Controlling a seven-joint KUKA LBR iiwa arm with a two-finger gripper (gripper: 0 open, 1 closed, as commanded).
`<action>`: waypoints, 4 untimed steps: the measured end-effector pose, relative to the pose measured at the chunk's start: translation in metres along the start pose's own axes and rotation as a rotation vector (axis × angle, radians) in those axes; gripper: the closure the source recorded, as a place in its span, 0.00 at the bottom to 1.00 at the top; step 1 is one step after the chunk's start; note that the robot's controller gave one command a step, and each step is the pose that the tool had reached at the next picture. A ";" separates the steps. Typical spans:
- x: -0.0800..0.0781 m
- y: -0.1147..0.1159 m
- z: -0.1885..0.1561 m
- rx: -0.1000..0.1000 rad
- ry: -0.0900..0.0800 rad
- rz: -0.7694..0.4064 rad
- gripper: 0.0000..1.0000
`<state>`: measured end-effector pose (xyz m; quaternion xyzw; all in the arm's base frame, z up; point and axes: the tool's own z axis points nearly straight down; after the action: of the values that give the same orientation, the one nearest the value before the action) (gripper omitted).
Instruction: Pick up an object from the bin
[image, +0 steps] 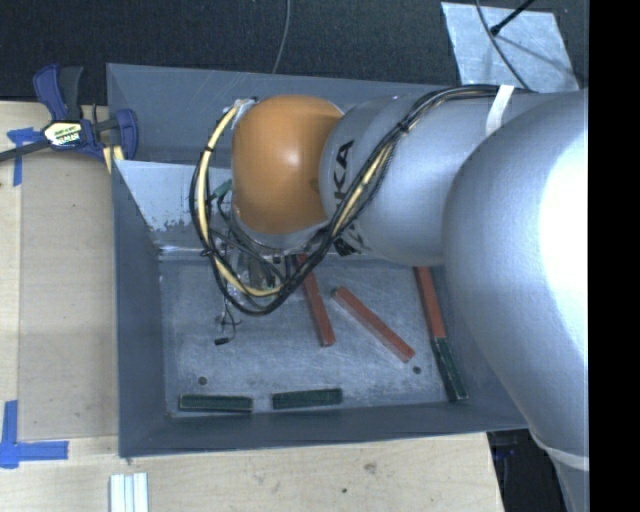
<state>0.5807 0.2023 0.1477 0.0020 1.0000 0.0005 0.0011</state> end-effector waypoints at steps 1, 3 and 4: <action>0.000 0.000 0.000 0.000 0.000 0.000 0.00; -0.017 -0.106 0.010 0.001 0.003 0.044 0.00; -0.032 -0.120 0.037 -0.001 -0.010 0.144 0.00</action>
Offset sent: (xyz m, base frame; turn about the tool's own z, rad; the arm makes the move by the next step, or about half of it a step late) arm -0.0066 -0.1155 -0.0517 0.0621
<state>0.6124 0.0827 0.1102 0.0742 0.9972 0.0008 0.0059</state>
